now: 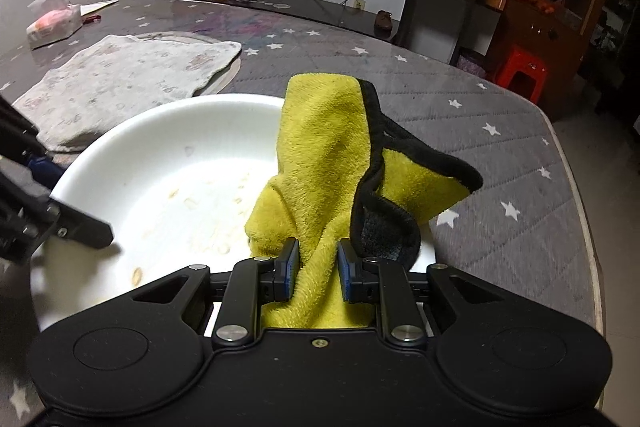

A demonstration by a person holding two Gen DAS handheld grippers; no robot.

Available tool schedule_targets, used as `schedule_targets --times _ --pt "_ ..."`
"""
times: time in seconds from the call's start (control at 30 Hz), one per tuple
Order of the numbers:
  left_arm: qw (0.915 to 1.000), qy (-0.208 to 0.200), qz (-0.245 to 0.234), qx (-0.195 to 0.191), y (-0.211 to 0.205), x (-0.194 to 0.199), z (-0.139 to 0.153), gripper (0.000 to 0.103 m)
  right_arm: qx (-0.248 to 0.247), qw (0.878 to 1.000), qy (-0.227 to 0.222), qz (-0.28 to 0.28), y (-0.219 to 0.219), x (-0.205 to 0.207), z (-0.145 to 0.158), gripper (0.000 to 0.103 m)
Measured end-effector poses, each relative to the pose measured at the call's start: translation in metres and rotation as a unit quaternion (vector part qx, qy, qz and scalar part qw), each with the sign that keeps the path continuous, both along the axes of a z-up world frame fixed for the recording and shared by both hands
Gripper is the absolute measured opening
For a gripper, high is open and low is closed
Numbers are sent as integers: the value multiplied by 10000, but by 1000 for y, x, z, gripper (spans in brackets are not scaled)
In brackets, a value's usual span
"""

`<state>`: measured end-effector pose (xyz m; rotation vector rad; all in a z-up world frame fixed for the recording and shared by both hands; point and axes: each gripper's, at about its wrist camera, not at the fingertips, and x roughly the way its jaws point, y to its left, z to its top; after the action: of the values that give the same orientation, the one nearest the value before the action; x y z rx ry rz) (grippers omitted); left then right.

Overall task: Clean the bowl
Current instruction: 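Scrub the cloth back and forth inside the bowl with the right gripper, then sweep the cloth across the bowl floor toward the left gripper with the right gripper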

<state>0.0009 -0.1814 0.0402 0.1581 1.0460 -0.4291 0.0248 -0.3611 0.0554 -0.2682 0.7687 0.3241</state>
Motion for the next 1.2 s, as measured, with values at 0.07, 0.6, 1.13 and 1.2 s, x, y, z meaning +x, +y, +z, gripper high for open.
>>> schedule_targets --times 0.07,0.6,1.13,1.2 --pt "10000 -7 14 -1 0 0 0 40 0 10000 -16 -11 1 3 0 21" --pt "9980 99 514 -344 1 -12 0 42 -11 9999 -49 -89 1 2 0 21" --pt "9937 83 876 -692 3 -25 -1 40 -20 9999 125 8 -3 -24 4 21" --pt "9942 46 845 -666 1 -26 0 40 -15 9999 152 27 -3 -27 4 21"
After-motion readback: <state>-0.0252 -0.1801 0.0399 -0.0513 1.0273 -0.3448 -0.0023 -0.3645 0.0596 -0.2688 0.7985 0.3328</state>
